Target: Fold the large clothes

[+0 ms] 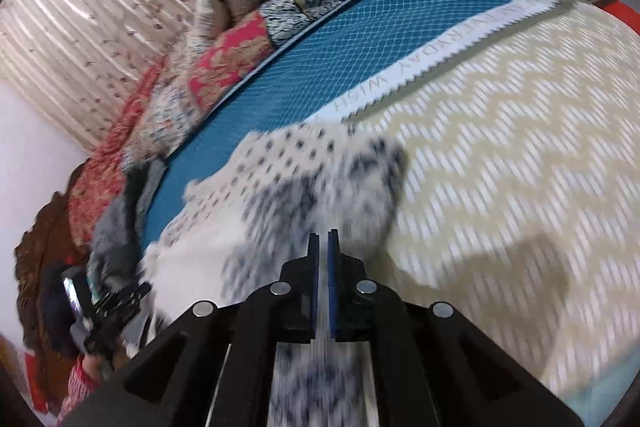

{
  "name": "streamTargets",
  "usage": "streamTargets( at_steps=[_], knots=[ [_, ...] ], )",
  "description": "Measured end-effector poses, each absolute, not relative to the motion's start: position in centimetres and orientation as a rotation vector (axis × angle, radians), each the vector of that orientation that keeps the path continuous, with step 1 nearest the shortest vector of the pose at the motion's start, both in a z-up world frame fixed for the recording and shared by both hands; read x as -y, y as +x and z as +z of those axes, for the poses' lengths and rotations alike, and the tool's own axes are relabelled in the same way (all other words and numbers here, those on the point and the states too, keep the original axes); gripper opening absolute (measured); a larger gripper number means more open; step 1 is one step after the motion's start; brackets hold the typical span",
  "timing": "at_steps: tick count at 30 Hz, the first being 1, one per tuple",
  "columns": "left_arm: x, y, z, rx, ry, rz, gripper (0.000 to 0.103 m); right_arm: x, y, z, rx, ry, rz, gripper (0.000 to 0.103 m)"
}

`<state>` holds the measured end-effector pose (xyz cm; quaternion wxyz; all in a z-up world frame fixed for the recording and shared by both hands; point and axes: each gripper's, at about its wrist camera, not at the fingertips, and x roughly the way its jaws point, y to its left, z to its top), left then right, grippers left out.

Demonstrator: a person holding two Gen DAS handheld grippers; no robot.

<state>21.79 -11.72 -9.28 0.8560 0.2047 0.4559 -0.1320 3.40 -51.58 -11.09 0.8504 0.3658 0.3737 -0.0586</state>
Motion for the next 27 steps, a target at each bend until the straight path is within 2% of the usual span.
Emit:
streamTargets(
  at_steps=[3, 4, 6, 9, 14, 17, 23, 25, 26, 27],
  knots=[
    [8.2, 18.5, -9.4, -1.023, 0.4, -0.313, 0.062, 49.2, -2.3, -10.8, -0.76, 0.714, -0.137, 0.09],
    [7.1, 17.2, -9.5, -1.045, 0.39, -0.332, 0.062, 48.2, -4.4, -10.9, -0.761, 0.687, -0.147, 0.087],
    [4.7, 14.5, -9.8, -1.103, 0.36, -0.377, 0.067, 46.6, -7.6, -11.2, -0.758, 0.672, -0.141, 0.072],
    [1.3, 9.7, -9.8, -1.169, 0.286, -0.472, 0.07, 44.4, -12.3, -12.2, -0.765, 0.677, -0.122, 0.057],
    [-2.4, 2.9, -9.6, -1.21, 0.189, -0.568, 0.074, 41.6, -16.4, -13.2, -0.817, 0.708, -0.072, 0.051],
    [-3.7, 0.2, -10.1, -1.241, 0.172, -0.59, 0.075, 40.7, -17.6, -14.1, -0.898, 0.671, -0.066, 0.05],
    [-3.3, -4.0, -11.9, -1.297, 0.202, -0.635, 0.075, 39.9, -19.6, -17.0, -1.024, 0.819, 0.018, 0.051],
    [-3.3, -4.5, -12.6, -1.325, 0.232, -0.635, 0.059, 39.6, -20.4, -17.0, -1.017, 0.84, 0.037, 0.075],
    [-3.4, -4.7, -13.0, -1.337, 0.247, -0.631, 0.042, 39.5, -20.6, -16.8, -1.023, 0.842, 0.033, 0.088],
    [-3.5, -4.7, -13.3, -1.345, 0.261, -0.616, 0.025, 39.4, -20.9, -16.7, -1.027, 0.842, 0.025, 0.091]
  ],
)
